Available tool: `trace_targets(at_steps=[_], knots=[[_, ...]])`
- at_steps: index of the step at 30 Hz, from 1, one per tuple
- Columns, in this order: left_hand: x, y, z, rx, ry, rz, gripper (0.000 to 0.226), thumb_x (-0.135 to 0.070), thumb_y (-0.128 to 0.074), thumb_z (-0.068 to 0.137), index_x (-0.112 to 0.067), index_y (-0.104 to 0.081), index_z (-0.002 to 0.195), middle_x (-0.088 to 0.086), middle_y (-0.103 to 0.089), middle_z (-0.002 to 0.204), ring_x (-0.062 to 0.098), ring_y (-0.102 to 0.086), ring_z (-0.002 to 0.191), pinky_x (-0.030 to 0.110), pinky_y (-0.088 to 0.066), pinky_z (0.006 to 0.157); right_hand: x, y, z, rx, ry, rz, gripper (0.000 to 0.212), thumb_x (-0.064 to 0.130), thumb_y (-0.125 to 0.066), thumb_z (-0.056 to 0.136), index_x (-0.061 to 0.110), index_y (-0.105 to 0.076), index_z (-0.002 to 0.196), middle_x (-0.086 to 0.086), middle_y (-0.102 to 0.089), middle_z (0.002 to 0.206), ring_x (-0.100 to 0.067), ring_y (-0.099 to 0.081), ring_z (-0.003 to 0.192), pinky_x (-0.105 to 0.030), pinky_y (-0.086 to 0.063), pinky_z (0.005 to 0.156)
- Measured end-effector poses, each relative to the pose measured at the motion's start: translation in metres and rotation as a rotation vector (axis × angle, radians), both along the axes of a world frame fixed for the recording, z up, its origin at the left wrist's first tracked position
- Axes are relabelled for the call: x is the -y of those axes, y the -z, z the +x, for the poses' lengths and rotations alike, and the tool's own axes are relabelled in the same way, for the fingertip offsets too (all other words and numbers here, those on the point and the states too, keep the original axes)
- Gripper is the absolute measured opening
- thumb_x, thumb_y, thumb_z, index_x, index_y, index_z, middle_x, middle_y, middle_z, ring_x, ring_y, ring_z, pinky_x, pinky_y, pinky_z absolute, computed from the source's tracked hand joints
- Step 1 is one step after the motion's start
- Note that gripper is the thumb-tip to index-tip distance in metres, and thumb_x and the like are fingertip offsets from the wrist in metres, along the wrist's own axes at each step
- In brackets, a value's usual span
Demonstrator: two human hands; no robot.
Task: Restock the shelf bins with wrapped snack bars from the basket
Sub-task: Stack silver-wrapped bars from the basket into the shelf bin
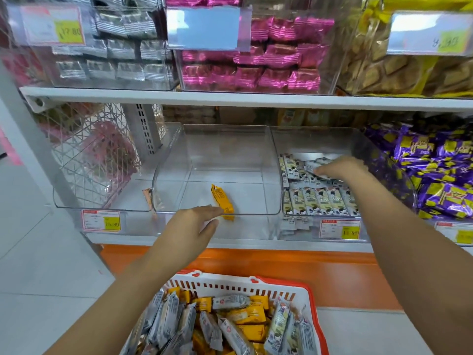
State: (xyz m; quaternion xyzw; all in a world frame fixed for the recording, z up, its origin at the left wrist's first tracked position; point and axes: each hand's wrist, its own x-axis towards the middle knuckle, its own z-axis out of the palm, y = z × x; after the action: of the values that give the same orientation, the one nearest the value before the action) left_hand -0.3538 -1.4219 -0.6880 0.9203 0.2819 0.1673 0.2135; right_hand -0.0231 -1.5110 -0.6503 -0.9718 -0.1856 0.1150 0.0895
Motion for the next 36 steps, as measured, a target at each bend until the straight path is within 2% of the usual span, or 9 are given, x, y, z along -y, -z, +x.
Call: trace_targets(at_steps=[6,10,16,20,27,29,31,33,36], knots=[[-0.001,-0.001,0.0,-0.001,0.006,-0.001,0.035,-0.018,-0.049,0.098,-0.025,-0.056,0.132,-0.005,-0.049,0.14,0.008,-0.043,0.132,0.004,-0.018,0.097,-0.027,0.014,-0.009,0.04,-0.089,-0.015,0.085,0.071,-0.036,0.09,0.006,-0.037,0.146,-0.016,-0.034,0.151,-0.034,-0.041,0.134,-0.041,-0.035,0.11],[-0.001,-0.001,-0.001,-0.005,0.013,-0.018,0.039,-0.015,-0.053,0.096,-0.026,-0.054,0.133,-0.005,-0.047,0.142,0.007,-0.041,0.133,0.003,-0.017,0.097,-0.036,0.018,-0.012,0.055,-0.276,-0.11,0.081,0.066,-0.021,0.096,0.006,-0.026,0.15,-0.019,-0.024,0.156,-0.037,-0.021,0.143,-0.049,-0.019,0.117],[-0.001,-0.002,-0.001,0.0,0.0,-0.018,0.041,-0.014,-0.053,0.095,-0.027,-0.052,0.134,-0.008,-0.046,0.143,0.007,-0.041,0.133,0.004,-0.018,0.096,-0.023,0.025,-0.016,0.004,-0.527,0.001,0.111,0.067,-0.066,0.072,0.033,0.001,0.154,-0.003,0.014,0.161,-0.036,0.005,0.147,-0.054,-0.01,0.116],[-0.001,-0.001,-0.001,0.012,0.005,-0.007,0.041,-0.013,-0.055,0.094,-0.026,-0.053,0.133,-0.006,-0.047,0.142,0.008,-0.042,0.132,0.005,-0.017,0.096,-0.032,0.03,-0.015,0.07,-0.618,-0.004,0.093,0.056,-0.066,0.079,0.044,-0.009,0.151,-0.004,0.003,0.162,-0.037,0.004,0.147,-0.053,-0.01,0.117],[0.003,-0.003,-0.01,0.062,0.03,-0.022,0.036,-0.015,-0.054,0.095,-0.023,-0.057,0.13,-0.004,-0.051,0.139,0.008,-0.044,0.13,-0.001,-0.016,0.096,-0.044,0.038,-0.021,0.145,-0.527,0.039,0.078,0.05,-0.06,0.088,0.033,-0.018,0.152,-0.009,-0.014,0.16,-0.038,-0.009,0.146,-0.054,-0.017,0.116],[0.006,-0.002,-0.019,0.105,0.03,-0.011,0.03,-0.018,-0.054,0.096,-0.02,-0.062,0.125,-0.005,-0.057,0.131,0.005,-0.049,0.123,-0.011,-0.016,0.089,-0.035,0.028,-0.036,0.15,-0.471,0.168,0.062,0.039,-0.062,0.09,0.021,-0.038,0.144,-0.017,-0.034,0.149,-0.039,-0.032,0.136,-0.046,-0.034,0.109],[0.009,0.003,-0.03,0.142,0.032,0.008,0.023,-0.021,-0.054,0.096,-0.018,-0.07,0.112,-0.009,-0.066,0.113,-0.001,-0.056,0.106,-0.008,-0.027,0.084,-0.015,0.013,-0.059,0.195,-0.431,0.39,0.028,0.031,-0.059,0.093,0.01,-0.062,0.112,-0.016,-0.058,0.112,-0.033,-0.056,0.104,-0.036,-0.045,0.084],[0.011,0.012,-0.043,0.116,0.048,0.001,0.019,-0.023,-0.055,0.095,-0.019,-0.072,0.089,-0.013,-0.068,0.086,-0.003,-0.059,0.08,0.002,-0.039,0.071,0.016,0.003,-0.09,0.248,-0.448,0.503,0.032,0.03,-0.055,0.095,0.007,-0.055,0.073,-0.01,-0.054,0.069,-0.029,-0.054,0.071,-0.033,-0.036,0.061],[0.004,0.037,-0.068,-0.099,0.013,0.025,0.035,-0.028,-0.053,0.096,-0.008,-0.059,0.068,0.004,-0.058,0.061,0.014,-0.053,0.057,0.022,-0.035,0.053,0.052,0.009,-0.144,0.122,-0.528,0.633,0.046,0.031,-0.057,0.094,0.0,-0.047,0.062,-0.009,-0.042,0.056,-0.023,-0.044,0.055,-0.031,-0.033,0.053]])
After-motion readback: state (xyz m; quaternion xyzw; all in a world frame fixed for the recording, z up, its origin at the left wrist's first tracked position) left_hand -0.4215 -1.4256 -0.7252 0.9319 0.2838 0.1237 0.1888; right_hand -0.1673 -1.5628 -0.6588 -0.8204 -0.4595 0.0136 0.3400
